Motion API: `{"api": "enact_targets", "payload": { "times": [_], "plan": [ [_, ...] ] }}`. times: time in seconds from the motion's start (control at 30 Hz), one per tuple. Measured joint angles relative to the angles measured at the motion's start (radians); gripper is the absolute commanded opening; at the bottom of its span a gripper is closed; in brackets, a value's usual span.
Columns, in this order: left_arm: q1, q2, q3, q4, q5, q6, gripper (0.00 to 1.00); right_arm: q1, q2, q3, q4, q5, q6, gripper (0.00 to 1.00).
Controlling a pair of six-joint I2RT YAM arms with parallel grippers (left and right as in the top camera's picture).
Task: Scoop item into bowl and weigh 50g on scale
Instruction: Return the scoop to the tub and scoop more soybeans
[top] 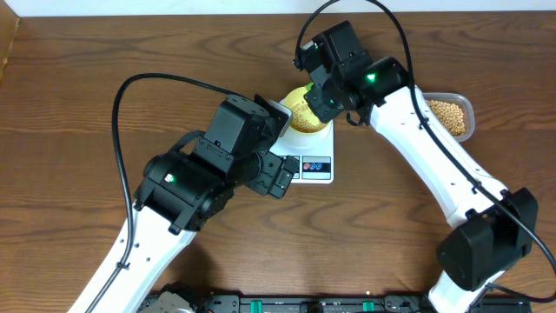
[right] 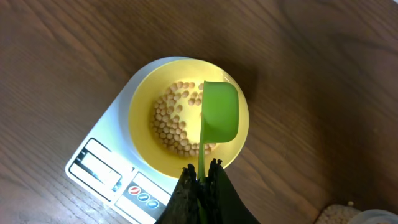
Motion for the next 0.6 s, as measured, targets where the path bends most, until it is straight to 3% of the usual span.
{"api": "enact_targets", "payload": {
  "times": [0.33, 0.47, 0.6],
  "plan": [
    [0.000, 0.000, 0.000, 0.000, 0.000, 0.000, 0.98, -0.048, 0.000, 0.040, -0.022, -0.062, 0.082, 0.01],
    [0.000, 0.000, 0.000, 0.000, 0.000, 0.000, 0.98, -0.123, 0.000, 0.140, -0.093, -0.112, 0.142, 0.01],
    [0.000, 0.000, 0.000, 0.000, 0.000, 0.000, 0.98, -0.206, 0.000, 0.228, -0.233, -0.010, 0.205, 0.01]
  ]
}}
